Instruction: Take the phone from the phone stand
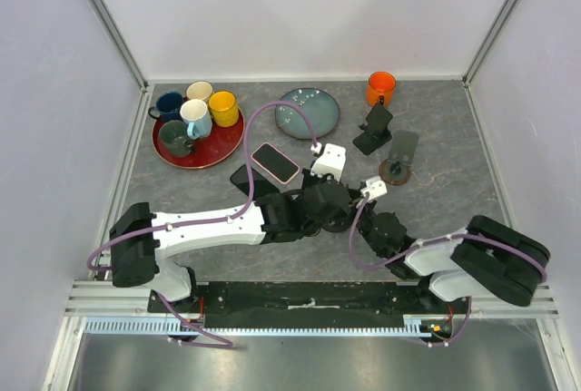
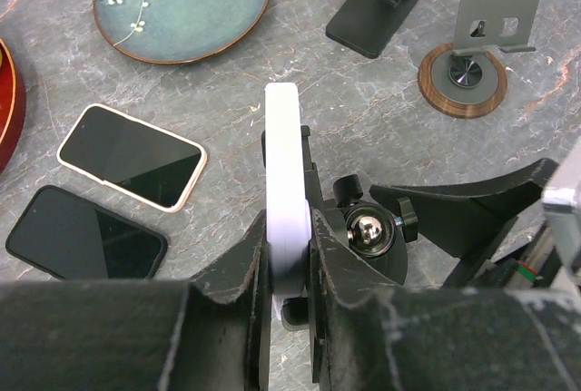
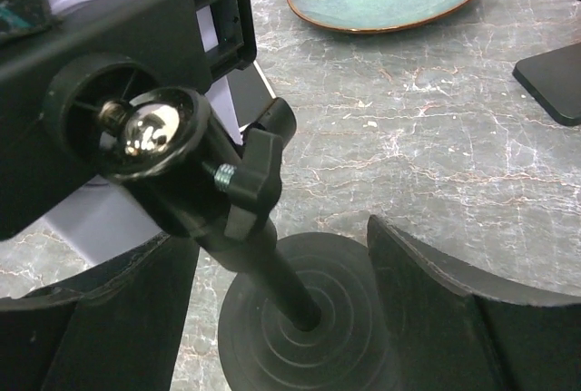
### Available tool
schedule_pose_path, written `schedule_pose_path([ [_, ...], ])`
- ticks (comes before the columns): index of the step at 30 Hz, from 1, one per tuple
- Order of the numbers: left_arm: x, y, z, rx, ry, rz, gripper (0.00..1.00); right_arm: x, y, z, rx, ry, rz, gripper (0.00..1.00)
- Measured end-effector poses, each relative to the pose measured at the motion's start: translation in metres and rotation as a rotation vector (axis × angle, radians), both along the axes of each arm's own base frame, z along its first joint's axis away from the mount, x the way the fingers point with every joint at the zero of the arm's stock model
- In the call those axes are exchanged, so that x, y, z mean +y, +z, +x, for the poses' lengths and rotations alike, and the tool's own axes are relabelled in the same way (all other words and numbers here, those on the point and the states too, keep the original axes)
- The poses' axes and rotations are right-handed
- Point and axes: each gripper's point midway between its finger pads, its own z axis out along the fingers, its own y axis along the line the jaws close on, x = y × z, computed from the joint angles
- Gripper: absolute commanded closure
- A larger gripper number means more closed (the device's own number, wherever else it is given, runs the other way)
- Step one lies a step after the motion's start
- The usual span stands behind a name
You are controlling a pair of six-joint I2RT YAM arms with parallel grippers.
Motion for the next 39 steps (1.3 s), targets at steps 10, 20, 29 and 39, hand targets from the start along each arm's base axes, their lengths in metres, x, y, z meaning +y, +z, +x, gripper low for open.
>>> schedule_pose_path([
  [10, -0.002, 0.001, 0.000, 0.008, -0.006, -0.018, 0.98, 0.013, -0.025, 0.007, -0.002, 0.022, -0.086, 1.00],
  [20, 0.000, 0.004, 0.007, 0.033, -0.029, -0.040, 0.98, 0.017, -0.024, 0.006, -0.049, 0.057, -0.117, 1.00],
  [29, 0.006, 0.002, 0.012, 0.072, -0.110, -0.031, 0.98, 0.023, -0.026, 0.008, -0.058, 0.082, -0.104, 1.00],
  [39, 0.021, 0.002, 0.014, 0.110, -0.191, -0.044, 0.98, 0.034, -0.026, 0.009, -0.056, 0.147, -0.088, 1.00],
])
